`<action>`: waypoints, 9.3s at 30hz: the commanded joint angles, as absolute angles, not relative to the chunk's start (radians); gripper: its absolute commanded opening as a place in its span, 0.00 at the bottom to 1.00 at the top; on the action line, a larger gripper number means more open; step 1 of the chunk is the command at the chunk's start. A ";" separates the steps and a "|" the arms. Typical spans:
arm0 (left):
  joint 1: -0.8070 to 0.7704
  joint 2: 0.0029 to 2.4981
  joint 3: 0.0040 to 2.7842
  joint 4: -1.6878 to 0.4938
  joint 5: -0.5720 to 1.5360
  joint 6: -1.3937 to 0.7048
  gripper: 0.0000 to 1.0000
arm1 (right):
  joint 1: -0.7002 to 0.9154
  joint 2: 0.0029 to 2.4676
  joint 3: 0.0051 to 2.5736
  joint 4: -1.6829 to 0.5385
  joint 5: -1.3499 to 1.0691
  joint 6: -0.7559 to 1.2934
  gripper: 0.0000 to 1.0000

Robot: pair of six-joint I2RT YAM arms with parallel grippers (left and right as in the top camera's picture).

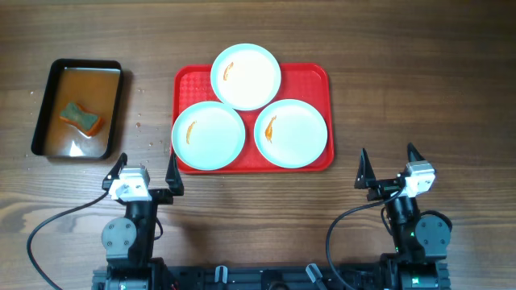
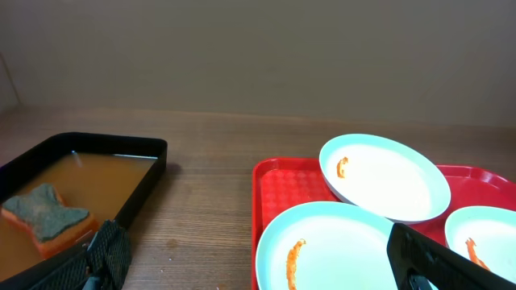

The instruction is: Clean dirty plates on tray and stack at the side

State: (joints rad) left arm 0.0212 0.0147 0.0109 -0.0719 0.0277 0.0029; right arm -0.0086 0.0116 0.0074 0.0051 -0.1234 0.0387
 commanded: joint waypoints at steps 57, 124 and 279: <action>0.078 0.231 0.471 -0.159 0.632 -0.398 1.00 | -0.015 0.007 0.005 0.008 -0.132 0.027 1.00; 0.445 2.282 1.867 -0.964 -0.229 -0.449 1.00 | -0.015 0.007 0.005 0.008 -0.132 0.026 1.00; 0.497 1.888 1.717 -0.752 0.243 -0.344 0.04 | -0.015 0.007 0.005 0.008 -0.132 0.027 1.00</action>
